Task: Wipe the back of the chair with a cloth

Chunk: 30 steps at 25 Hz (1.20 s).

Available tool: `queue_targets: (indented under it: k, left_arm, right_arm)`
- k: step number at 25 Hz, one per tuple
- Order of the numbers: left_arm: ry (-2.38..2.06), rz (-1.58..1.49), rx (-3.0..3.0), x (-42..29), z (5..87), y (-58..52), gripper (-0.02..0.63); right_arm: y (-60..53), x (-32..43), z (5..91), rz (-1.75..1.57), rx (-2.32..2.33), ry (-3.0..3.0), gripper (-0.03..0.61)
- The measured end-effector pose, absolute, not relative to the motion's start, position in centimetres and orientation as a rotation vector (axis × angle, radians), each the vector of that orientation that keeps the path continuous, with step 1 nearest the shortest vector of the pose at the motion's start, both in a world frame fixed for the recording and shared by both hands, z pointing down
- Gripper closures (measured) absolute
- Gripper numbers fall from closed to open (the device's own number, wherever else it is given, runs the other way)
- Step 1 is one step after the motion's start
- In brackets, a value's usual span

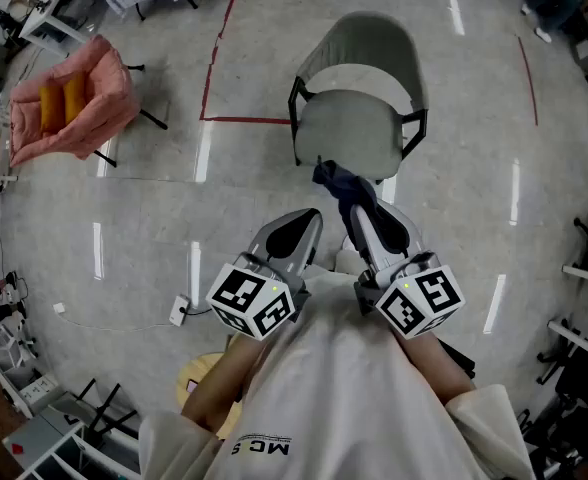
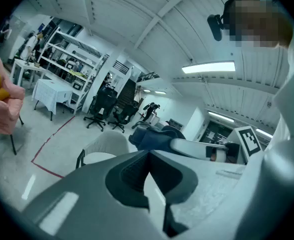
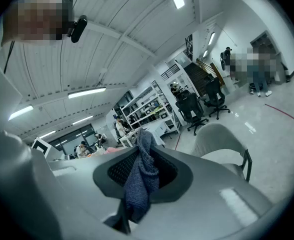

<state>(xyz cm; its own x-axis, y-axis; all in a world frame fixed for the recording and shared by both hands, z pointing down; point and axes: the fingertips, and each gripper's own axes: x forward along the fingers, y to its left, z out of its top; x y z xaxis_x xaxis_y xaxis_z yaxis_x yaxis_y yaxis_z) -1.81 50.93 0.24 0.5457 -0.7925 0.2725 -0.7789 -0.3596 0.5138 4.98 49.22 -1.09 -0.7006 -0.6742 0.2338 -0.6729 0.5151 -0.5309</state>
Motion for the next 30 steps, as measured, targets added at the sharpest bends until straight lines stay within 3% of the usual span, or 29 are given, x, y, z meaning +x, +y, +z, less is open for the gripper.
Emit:
queue_targets:
  k: [8, 30]
  left_arm:
    - [-1.361, 0.020, 2.147, -3.2, 0.6, 51.2, 0.613]
    - [-1.427, 0.154, 2.058, 1.8, 2.7, 50.6, 0.613]
  right_arm:
    - [48.7, 5.4, -0.1, -0.898, -1.276, 2.752, 0.505]
    - [45.6, 11.2, 1.4, -0.915, -1.158, 2.829, 0.505]
